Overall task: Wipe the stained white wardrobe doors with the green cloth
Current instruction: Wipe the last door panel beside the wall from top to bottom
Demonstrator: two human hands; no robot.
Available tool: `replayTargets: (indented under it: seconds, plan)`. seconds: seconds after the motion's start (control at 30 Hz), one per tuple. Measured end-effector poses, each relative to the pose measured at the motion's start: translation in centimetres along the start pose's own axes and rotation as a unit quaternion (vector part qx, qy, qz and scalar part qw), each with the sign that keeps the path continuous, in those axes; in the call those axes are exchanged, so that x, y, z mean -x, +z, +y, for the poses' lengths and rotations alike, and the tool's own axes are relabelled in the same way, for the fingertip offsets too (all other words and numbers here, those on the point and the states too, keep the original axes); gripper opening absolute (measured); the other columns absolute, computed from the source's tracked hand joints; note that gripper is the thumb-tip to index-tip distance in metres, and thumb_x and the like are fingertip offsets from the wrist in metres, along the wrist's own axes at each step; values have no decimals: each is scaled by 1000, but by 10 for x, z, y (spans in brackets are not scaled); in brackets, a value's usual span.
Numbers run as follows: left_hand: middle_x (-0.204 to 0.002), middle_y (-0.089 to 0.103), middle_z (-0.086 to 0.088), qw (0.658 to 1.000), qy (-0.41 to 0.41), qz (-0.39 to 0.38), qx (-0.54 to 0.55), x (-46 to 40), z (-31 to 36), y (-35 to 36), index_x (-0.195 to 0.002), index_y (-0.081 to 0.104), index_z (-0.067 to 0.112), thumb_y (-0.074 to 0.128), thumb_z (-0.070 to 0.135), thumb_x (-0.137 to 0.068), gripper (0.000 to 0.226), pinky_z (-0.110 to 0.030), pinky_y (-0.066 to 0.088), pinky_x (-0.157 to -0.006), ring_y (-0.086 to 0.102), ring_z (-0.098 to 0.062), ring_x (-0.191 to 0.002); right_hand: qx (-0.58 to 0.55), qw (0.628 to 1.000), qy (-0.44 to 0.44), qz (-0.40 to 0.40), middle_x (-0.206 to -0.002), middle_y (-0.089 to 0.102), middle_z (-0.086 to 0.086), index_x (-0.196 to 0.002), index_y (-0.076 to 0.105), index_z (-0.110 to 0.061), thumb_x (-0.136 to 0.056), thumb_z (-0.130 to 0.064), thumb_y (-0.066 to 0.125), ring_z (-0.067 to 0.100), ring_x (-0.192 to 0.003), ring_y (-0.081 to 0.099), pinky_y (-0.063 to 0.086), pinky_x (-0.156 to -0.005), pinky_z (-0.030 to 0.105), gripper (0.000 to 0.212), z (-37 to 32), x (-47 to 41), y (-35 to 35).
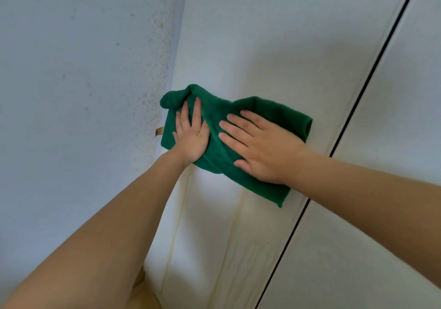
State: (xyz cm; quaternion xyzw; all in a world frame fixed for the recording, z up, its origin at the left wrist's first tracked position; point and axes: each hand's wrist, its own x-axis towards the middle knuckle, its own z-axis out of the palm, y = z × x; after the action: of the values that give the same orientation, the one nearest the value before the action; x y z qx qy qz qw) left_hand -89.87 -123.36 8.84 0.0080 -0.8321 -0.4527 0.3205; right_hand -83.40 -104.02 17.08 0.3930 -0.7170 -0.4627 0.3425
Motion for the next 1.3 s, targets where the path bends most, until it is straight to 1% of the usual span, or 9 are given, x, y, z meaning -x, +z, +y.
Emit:
replayTargets:
  seconds: [0.07,0.17,0.33,0.5,0.63,0.77,1.0,1.13,1.3]
  plan:
    - [-166,-19,13,1000,-5,-6,1,-1,0,1,-153,-15,52,24,57,-106,61,-57,-4,-124,-17,-18,-154,-13,997,66,-37,-164,-6,16,-156,-2,-7,-96,-66,12,38,-150,-7,-9,-120,51,85,-14,11,0]
    - [-167,-15,9,999,-41,3,14,2,7,5,-156,-9,47,23,47,-108,58,-59,-5,-123,-16,-17,-154,-23,991,132,-19,-162,-16,18,-155,-10,-5,-98,-66,13,40,-149,-13,-16,-115,55,86,-39,19,3]
    - [-168,-9,7,997,-64,22,34,0,9,13,-157,-4,46,26,48,-107,58,-57,-8,-122,-15,-16,-154,-32,989,148,7,-163,-10,18,-156,-4,-7,-98,-64,19,40,-149,-9,-18,-114,57,85,-38,12,11]
    - [-166,2,-12,994,60,12,-94,-10,-27,2,-160,-1,35,19,57,-96,71,-59,6,-123,1,-35,-152,-66,985,154,39,-163,20,11,-155,28,-15,-99,-58,22,33,-150,14,-8,-120,51,71,-30,7,8]
    - [-164,3,-16,992,88,18,-94,0,-25,1,-161,4,26,8,64,-89,82,-61,5,-122,0,-36,-153,-69,973,217,30,-164,-2,19,-157,5,-4,-105,-40,24,36,-150,-1,-24,-113,51,66,-89,18,19]
    - [-166,-2,-10,996,61,8,-60,0,-24,5,-161,3,28,15,51,-96,71,-61,2,-122,-7,-30,-154,-48,972,228,41,-161,-13,25,-154,-4,3,-105,-38,21,39,-149,-6,-27,-109,55,69,-106,11,29]
    - [-169,3,-1,989,-102,78,75,50,-31,41,-160,10,35,23,41,-110,52,-60,0,-122,1,-22,-155,-91,987,64,118,-149,48,11,-139,56,-13,-84,-56,63,32,-138,42,16,-119,46,70,-11,-12,22]
    - [-168,0,-7,990,-111,41,71,50,-28,38,-161,7,33,21,43,-110,54,-57,0,-123,-2,-24,-154,-57,988,106,94,-159,30,12,-152,35,-8,-96,-52,42,32,-147,26,6,-121,47,71,-11,-8,17]
    - [-168,-9,-11,997,34,-19,-67,-3,-50,-10,-161,-2,29,25,47,-104,66,-52,3,-126,-4,-31,-154,-43,983,176,22,-156,-22,31,-150,-14,10,-106,-35,14,43,-146,-16,-27,-109,55,69,-114,10,31]
